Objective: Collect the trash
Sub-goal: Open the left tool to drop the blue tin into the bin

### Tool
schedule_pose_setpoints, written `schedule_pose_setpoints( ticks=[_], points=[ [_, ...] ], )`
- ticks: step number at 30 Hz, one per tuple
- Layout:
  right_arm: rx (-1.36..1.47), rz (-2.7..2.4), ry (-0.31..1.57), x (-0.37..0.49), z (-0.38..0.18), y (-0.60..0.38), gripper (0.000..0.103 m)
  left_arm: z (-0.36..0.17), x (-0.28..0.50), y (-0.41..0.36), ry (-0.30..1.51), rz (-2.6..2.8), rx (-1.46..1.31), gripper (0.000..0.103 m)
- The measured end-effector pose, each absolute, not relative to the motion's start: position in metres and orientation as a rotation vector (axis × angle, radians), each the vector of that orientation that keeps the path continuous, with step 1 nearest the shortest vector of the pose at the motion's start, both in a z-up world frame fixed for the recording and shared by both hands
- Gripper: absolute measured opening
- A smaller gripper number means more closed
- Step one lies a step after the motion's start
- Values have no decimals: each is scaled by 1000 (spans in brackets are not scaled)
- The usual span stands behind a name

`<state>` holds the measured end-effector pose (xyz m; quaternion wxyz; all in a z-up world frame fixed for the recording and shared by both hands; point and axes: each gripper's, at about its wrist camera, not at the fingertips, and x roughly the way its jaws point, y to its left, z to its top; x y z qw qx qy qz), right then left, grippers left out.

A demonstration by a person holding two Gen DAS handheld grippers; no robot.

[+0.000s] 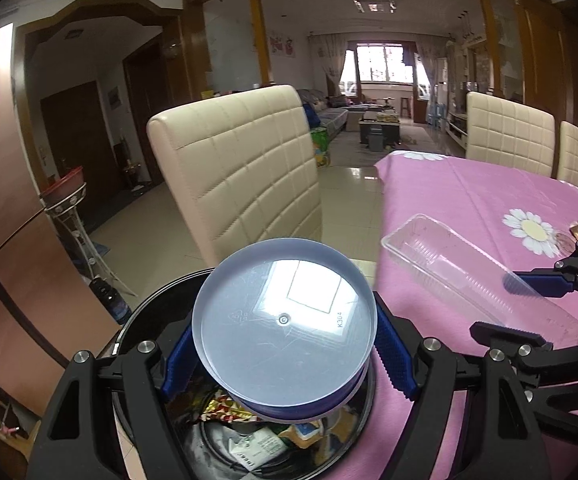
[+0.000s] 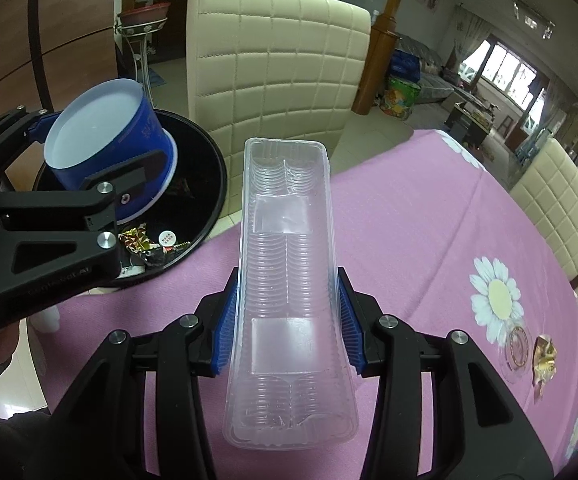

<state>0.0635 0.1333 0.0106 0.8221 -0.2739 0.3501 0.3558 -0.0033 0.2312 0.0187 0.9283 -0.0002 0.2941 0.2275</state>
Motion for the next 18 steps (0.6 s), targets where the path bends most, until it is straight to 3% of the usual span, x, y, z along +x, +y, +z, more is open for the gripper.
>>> schedule_pose_setpoints(
  ticks=[15, 18],
  points=[
    [-620, 791, 757, 58, 2, 163, 46, -4, -18, 274, 661, 548, -87, 75],
    [-621, 791, 759, 58, 1, 164, 47, -5, -20, 276, 662, 541, -107, 87]
  ],
)
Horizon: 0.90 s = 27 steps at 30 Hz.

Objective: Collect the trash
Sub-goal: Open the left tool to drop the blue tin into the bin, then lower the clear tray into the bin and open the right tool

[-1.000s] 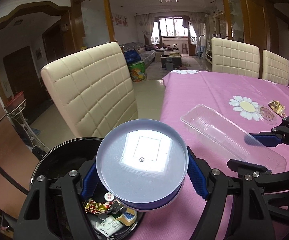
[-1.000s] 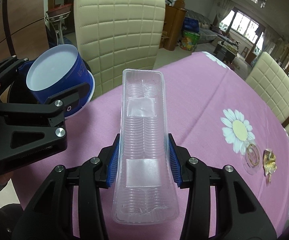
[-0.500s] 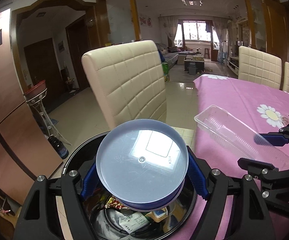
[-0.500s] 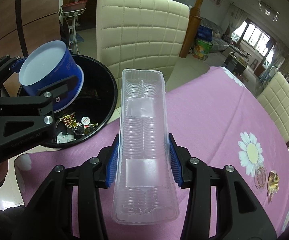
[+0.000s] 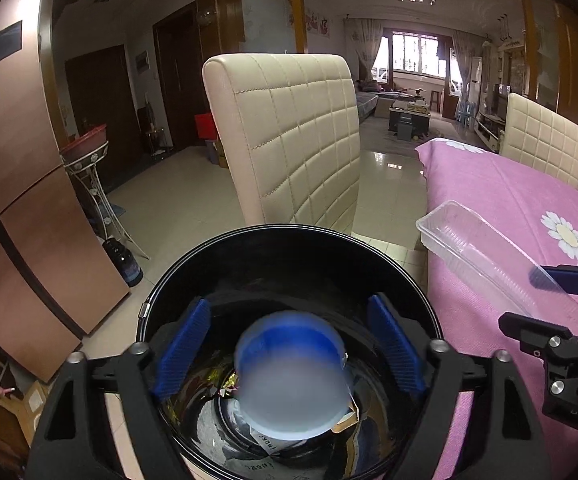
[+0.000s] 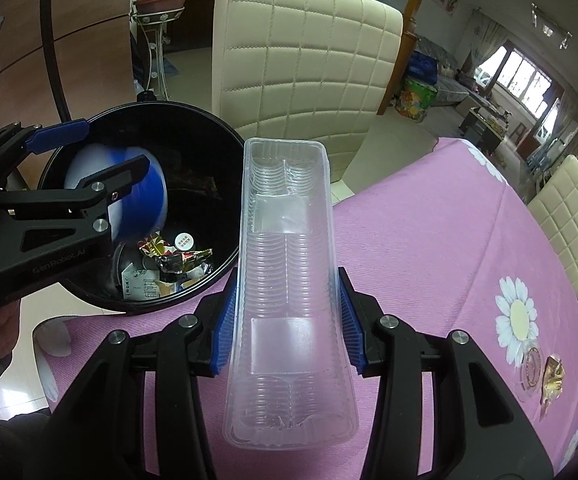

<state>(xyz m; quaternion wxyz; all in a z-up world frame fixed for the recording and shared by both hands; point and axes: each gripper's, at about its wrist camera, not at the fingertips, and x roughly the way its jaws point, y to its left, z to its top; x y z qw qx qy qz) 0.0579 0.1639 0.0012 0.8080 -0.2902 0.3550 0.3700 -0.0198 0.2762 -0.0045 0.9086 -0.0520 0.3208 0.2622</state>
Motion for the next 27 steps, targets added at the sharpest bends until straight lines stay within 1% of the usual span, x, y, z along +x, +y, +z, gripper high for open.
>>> schedule_pose_setpoints(
  ticks=[3, 15, 17, 27],
  points=[
    [-624, 793, 759, 58, 0, 165, 47, -5, -24, 278, 649, 560, -98, 89],
    [-644, 831, 752, 48, -1, 183, 48, -1, -44, 287, 632, 608, -83, 89],
    [-642, 847, 751, 46, 0, 189, 50, 0, -47, 287, 626, 618, -71, 89],
    [-624, 965, 733, 31, -3, 226, 51, 11, -71, 303, 584, 725, -57, 89]
  ],
)
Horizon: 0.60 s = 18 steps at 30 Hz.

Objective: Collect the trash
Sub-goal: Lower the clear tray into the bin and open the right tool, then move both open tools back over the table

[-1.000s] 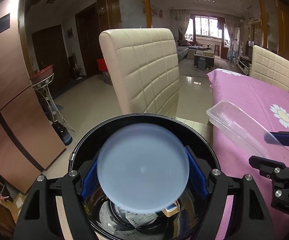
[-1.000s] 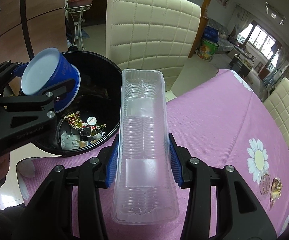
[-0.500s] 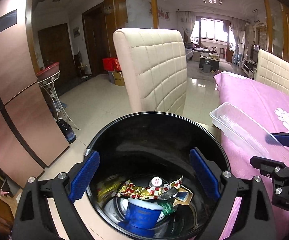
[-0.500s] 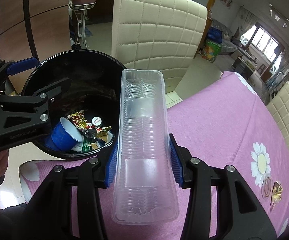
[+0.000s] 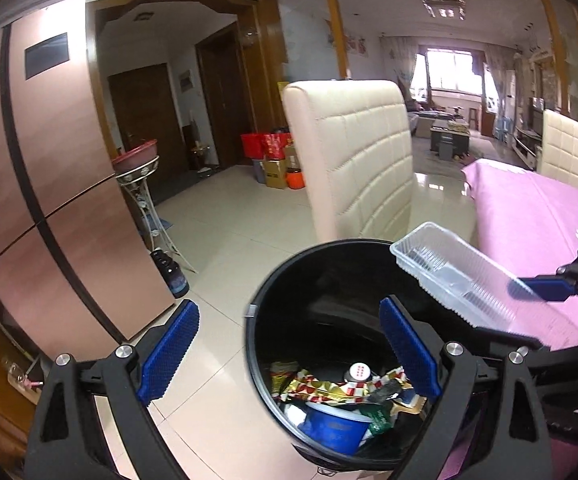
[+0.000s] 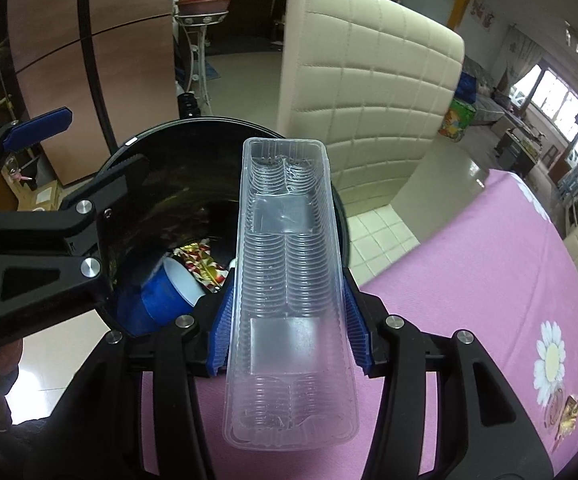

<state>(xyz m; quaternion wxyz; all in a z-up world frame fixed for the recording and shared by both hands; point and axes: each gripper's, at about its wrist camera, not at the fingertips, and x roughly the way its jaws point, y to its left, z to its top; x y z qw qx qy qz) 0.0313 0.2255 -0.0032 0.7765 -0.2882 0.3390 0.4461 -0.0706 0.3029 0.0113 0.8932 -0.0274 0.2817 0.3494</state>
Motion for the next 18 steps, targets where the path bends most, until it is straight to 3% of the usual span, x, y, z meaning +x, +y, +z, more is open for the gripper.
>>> schedule_pose_setpoints(
  ticks=[4, 7, 18],
  points=[
    [-597, 1004, 714, 30, 1, 234, 56, 16, -77, 313, 572, 754, -68, 89],
    [-590, 996, 683, 28, 3, 235, 74, 19, -81, 318, 563, 762, -84, 89],
    [-580, 866, 709, 50, -2, 196, 75, 15, -59, 288, 596, 646, -66, 89]
  ],
)
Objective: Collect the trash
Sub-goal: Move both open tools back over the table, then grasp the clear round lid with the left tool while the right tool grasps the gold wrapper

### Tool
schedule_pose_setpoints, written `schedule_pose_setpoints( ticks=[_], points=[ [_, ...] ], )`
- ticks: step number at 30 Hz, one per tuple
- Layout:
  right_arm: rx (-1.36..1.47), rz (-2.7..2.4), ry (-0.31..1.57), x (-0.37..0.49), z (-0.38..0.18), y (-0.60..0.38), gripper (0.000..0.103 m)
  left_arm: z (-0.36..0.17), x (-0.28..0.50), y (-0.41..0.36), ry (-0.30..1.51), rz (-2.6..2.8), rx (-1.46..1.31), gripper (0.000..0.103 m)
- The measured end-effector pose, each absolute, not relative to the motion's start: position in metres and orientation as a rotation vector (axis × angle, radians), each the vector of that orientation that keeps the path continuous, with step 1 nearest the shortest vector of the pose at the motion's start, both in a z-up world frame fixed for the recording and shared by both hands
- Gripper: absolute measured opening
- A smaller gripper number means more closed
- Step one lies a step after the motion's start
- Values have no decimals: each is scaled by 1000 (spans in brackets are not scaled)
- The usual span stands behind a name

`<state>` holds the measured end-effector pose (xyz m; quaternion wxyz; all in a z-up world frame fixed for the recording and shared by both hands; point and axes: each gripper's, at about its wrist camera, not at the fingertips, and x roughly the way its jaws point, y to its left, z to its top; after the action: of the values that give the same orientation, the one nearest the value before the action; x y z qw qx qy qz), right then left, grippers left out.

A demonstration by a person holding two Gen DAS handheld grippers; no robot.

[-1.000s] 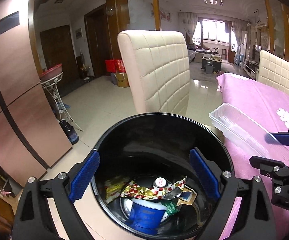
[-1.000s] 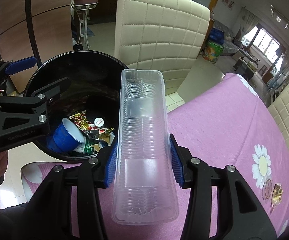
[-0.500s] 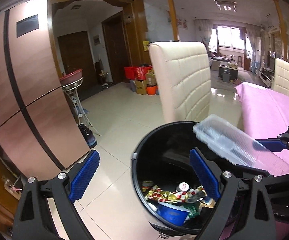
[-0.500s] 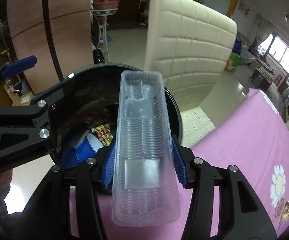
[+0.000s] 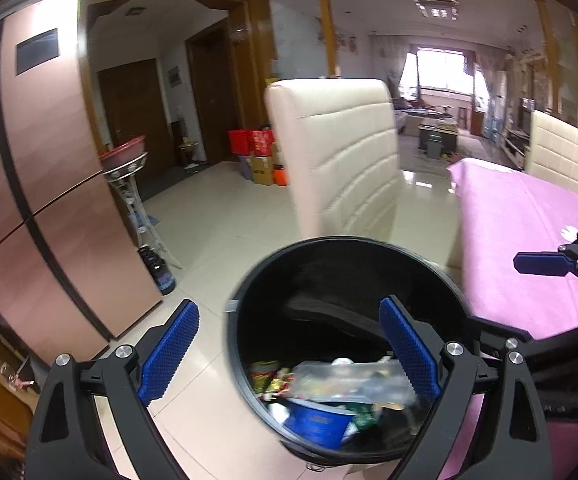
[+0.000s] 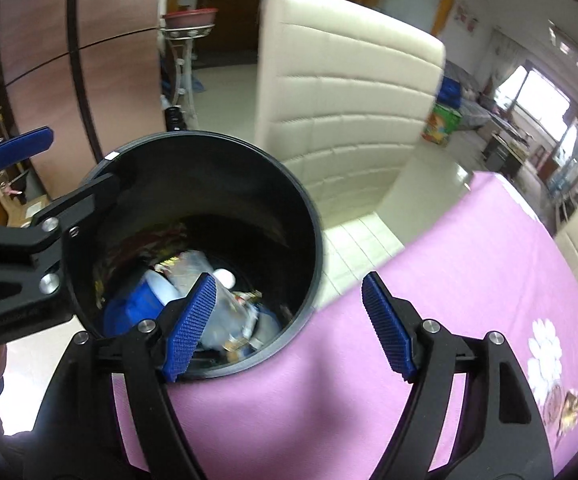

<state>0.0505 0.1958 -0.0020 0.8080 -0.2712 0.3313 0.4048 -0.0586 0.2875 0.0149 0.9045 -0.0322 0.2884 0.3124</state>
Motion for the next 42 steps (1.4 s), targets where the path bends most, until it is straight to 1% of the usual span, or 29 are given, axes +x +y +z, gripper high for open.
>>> schedule_pose_setpoints(
  ticks=[6, 11, 18, 21, 25, 28, 34, 42],
  points=[
    [-526, 726, 749, 91, -4, 134, 76, 16, -33, 241, 610, 519, -16, 89],
    [-434, 557, 795, 138, -7, 53, 78, 11, -11, 198, 634, 416, 35, 89],
    [-334, 319, 845, 190, -19, -62, 77, 7, 23, 149, 683, 232, -23, 89],
    [-323, 258, 846, 202, -23, -94, 76, 5, 46, 127, 687, 165, -44, 89],
    [-282, 182, 859, 222, -27, -139, 69, 9, 77, 91, 650, 102, -33, 89],
    [-247, 138, 870, 236, -28, -164, 66, 10, 99, 68, 640, 51, -13, 89],
    [-183, 119, 880, 260, -27, -183, 66, 8, 151, 22, 667, -43, 14, 89],
    [-151, 144, 922, 282, -37, -190, 66, -11, 208, -24, 745, -121, 57, 89]
  ],
)
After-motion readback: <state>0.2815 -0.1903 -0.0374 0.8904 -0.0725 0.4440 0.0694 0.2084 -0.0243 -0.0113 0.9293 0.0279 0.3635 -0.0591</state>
